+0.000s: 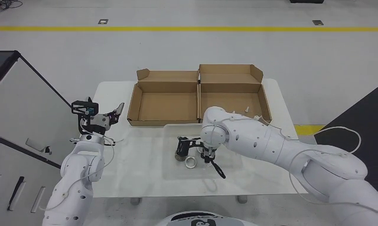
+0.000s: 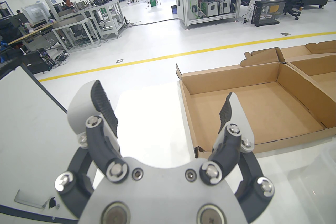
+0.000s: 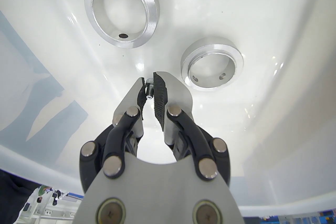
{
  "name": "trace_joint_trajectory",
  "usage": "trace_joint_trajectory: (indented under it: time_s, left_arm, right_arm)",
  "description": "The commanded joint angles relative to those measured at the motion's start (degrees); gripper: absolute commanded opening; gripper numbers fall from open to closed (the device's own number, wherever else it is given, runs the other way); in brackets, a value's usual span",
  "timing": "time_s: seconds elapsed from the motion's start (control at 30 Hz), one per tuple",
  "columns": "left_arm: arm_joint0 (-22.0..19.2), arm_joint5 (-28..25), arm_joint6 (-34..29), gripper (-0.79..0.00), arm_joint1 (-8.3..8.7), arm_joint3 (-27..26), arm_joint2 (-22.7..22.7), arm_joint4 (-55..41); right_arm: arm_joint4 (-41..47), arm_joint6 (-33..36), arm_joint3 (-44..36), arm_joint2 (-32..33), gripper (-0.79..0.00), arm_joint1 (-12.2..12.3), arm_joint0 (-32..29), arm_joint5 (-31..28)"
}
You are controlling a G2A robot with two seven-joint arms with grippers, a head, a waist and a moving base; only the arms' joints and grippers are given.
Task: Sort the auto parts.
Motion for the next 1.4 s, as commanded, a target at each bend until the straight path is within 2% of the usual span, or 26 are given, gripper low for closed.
trace_joint_trajectory:
  time_s: [0.0, 0.17, 0.33, 0.57, 0.73, 1.0, 1.37]
  left_arm:
    - [0.0, 0.0, 0.0, 0.000, 0.00, 0.0, 0.0, 0.0]
    - [0.0, 0.0, 0.0, 0.000, 0.00, 0.0, 0.0, 0.0]
    - [0.0, 0.0, 0.0, 0.000, 0.00, 0.0, 0.0, 0.0]
    - [0.0, 0.0, 0.0, 0.000, 0.00, 0.0, 0.0, 0.0]
    - [0.0, 0.0, 0.0, 0.000, 0.00, 0.0, 0.0, 0.0]
    - [0.0, 0.0, 0.0, 0.000, 0.00, 0.0, 0.0, 0.0]
    - [0.0, 0.0, 0.0, 0.000, 0.00, 0.0, 0.0, 0.0]
  right_arm:
    - [-0.1, 0.2, 0.0, 0.1, -0.785, 0.0, 0.0, 0.2]
    - [0.4, 1.5, -1.8, 0.6, -0.785, 0.3, 0.5, 1.5]
    - [3.2, 2.7, -6.5, 2.0, -0.785, 1.7, 2.1, 2.7]
    - [9.2, 2.7, -14.9, 5.5, -0.785, 6.0, 4.3, 2.8]
    - [12.2, 2.2, -19.3, 10.1, -0.785, 9.4, 3.4, 2.2]
    - [14.4, -3.6, -19.2, 17.9, -0.785, 15.5, -1.3, -3.6]
    - [19.9, -19.4, -17.9, 25.8, -0.785, 22.7, -6.3, -19.4]
